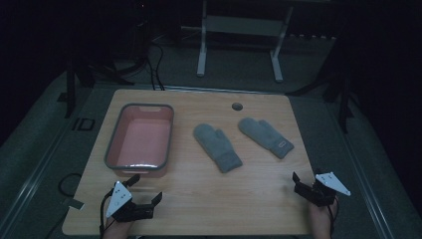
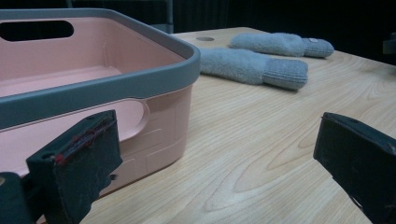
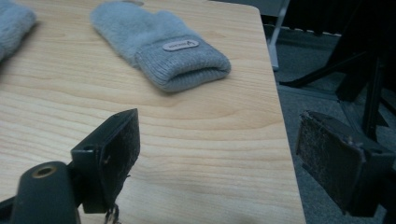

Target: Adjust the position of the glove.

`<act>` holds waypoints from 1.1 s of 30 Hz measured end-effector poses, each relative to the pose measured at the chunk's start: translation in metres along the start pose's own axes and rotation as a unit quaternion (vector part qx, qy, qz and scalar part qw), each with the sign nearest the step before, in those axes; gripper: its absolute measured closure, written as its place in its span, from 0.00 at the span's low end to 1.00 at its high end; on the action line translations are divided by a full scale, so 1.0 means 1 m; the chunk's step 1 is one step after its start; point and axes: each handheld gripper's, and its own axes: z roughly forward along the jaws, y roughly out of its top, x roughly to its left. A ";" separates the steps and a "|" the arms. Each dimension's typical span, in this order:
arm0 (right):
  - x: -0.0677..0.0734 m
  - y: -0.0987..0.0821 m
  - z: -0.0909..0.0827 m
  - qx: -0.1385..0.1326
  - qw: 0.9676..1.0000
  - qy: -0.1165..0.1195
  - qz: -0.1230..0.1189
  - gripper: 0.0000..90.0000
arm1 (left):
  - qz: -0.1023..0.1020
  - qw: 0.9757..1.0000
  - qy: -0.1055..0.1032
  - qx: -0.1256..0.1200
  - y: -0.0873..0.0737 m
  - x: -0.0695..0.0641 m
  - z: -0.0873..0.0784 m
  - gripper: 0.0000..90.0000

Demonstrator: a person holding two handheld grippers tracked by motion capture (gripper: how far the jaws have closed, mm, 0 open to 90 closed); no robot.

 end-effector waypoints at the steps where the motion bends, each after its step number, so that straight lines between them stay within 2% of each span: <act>1: 0.000 0.000 0.000 0.003 1.000 -0.001 0.002 0.17 | -0.001 1.000 -0.001 -0.002 0.000 0.000 0.000 0.01; 4: -0.001 0.000 0.000 0.019 1.000 0.002 0.011 0.18 | -0.003 1.000 -0.001 -0.004 0.001 0.001 -0.001 0.01; 7: -0.003 0.002 0.001 0.030 0.999 0.025 0.020 0.17 | -0.007 1.000 -0.001 -0.005 0.001 0.002 -0.002 0.01; 10: -0.001 0.008 0.001 0.032 0.998 0.051 0.016 0.17 | -0.008 1.000 -0.003 -0.005 0.001 0.002 -0.001 0.01; 11: -0.001 0.008 0.001 0.032 0.998 0.051 0.016 0.17 | -0.008 1.000 -0.003 -0.005 0.001 0.002 -0.001 0.01; 15: 0.002 0.022 0.000 0.035 0.997 0.063 -0.014 0.17 | -0.010 1.000 -0.005 -0.003 0.001 0.003 -0.001 0.01; 19: -0.001 0.046 -0.001 0.042 0.996 0.082 -0.006 0.15 | -0.012 1.000 -0.004 -0.004 0.001 0.003 -0.002 0.01; 20: -0.001 0.046 -0.001 0.042 0.996 0.082 -0.006 0.15 | -0.012 1.000 -0.004 -0.004 0.001 0.004 -0.003 0.01; 23: 0.001 0.065 0.001 0.056 0.993 0.104 -0.021 0.13 | -0.013 1.000 -0.005 -0.003 0.001 0.003 -0.003 0.01; 30: 0.008 0.087 0.009 0.074 0.988 0.129 -0.033 0.12 | -0.011 1.000 -0.007 0.002 0.001 0.003 -0.002 0.01; 31: 0.010 0.092 0.013 0.085 0.984 0.158 -0.021 0.12 | -0.012 1.000 -0.007 0.001 0.001 0.003 -0.002 0.01; 33: 0.016 0.097 0.016 0.077 0.984 0.157 -0.030 0.15 | -0.014 1.000 -0.008 0.000 0.001 0.003 -0.002 0.01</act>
